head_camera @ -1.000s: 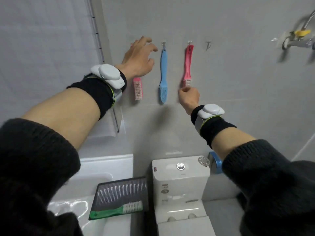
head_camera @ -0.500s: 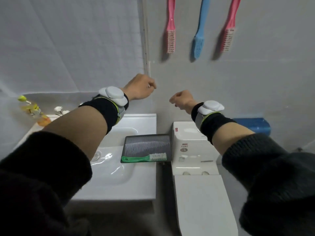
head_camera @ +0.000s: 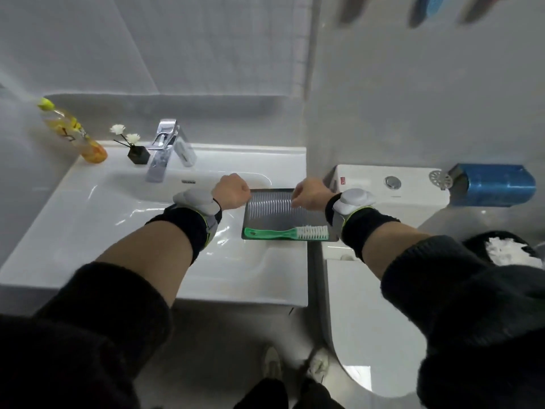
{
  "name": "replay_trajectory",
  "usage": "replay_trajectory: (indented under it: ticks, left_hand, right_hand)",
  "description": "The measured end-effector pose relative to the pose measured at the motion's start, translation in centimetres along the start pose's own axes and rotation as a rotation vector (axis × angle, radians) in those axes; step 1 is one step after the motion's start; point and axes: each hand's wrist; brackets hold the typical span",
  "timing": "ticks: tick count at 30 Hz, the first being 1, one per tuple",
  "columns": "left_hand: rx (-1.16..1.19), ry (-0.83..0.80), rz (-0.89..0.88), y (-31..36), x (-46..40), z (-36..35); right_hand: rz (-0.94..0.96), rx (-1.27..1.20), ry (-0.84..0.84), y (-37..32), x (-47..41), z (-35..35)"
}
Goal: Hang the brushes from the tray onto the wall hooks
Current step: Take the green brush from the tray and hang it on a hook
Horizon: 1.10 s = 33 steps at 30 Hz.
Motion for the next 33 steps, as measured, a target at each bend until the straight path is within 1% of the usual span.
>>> replay_trajectory:
  ticks: [1, 3, 5, 8, 10, 14, 17, 20, 22, 23, 25, 26, 27, 28, 29, 30, 31, 33]
  left_hand:
    - [0.016, -0.020, 0.020, -0.2, 0.1, -0.3]
    - [0.032, -0.090, 0.094, -1.6, -0.4, -2.0]
    - [0.068, -0.138, 0.150, -2.4, -0.5, -3.4]
    - [0.124, -0.211, 0.164, -2.7, -1.1, -4.7]
    - [0.100, -0.239, 0.179, -3.0, -1.3, -5.5]
    - [0.117, -0.188, 0.204, -3.2, -1.6, -6.3]
    - [0.104, -0.208, 0.230, -3.3, -1.5, -6.6]
    - [0.172, -0.207, 0.257, -3.1, -1.5, -6.7]
    - [0.176, -0.211, 0.257, -3.1, -1.6, -6.9]
    - [0.204, -0.215, 0.249, -3.0, -1.6, -6.9]
    - [0.370, -0.177, 0.282, -3.1, -1.5, -6.6]
    - [0.305, -0.239, 0.262, -3.1, -1.4, -6.5]
    - [0.187, -0.261, 0.194, -3.0, -1.0, -6.4]
    - [0.224, -0.219, 0.196, -2.6, -0.9, -6.0]
    - [0.315, -0.167, 0.205, -2.3, -1.2, -5.2]
    - [0.264, -0.126, 0.181, -1.9, -1.5, -4.5]
    - [0.155, -0.105, 0.146, -1.8, -1.8, -4.2]
    - [0.087, -0.066, 0.115, -0.7, -2.1, -3.1]
  right_hand:
    - [0.004, 0.014, 0.006, -0.3, 0.0, -0.2]
    - [-0.029, 0.046, -0.039, -0.5, -0.8, -1.8]
    - [-0.028, 0.065, -0.007, -0.4, -1.2, -3.1]
    - [-0.046, 0.040, 0.040, 0.0, -2.2, -4.1]
    - [-0.049, 0.041, 0.055, 0.4, -2.7, -4.8]
    - [-0.071, 0.024, 0.042, 0.9, -3.2, -5.0]
    - [-0.083, -0.009, 0.055, 1.1, -3.3, -4.9]
    - [-0.090, -0.018, 0.046, 1.0, -3.3, -4.7]
    - [-0.094, -0.023, 0.047, 1.1, -3.3, -4.5]
    - [-0.098, -0.024, 0.049, 1.1, -3.3, -4.4]
    - [-0.102, -0.029, 0.046, 1.1, -3.3, -4.6]
    - [-0.103, -0.028, 0.047, 1.1, -3.2, -4.6]
    - [-0.102, -0.030, 0.046, 1.0, -3.2, -4.5]
    - [-0.099, -0.031, 0.045, 0.9, -3.0, -4.3]
    - [-0.095, -0.028, 0.044, 0.9, -2.8, -4.2]
    - [-0.094, -0.016, 0.042, 0.8, -2.6, -3.7]
    - [-0.094, -0.007, 0.031, 0.6, -2.5, -3.6]
    - [-0.089, -0.008, 0.035, 0.4, -2.1, -3.0]
Point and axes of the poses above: each hand's wrist, its own x-axis away from the middle knuckle, its own z-axis out of the back of the hand, y = z × x, and after that the axes turned 7 degrees about -y, right-handed
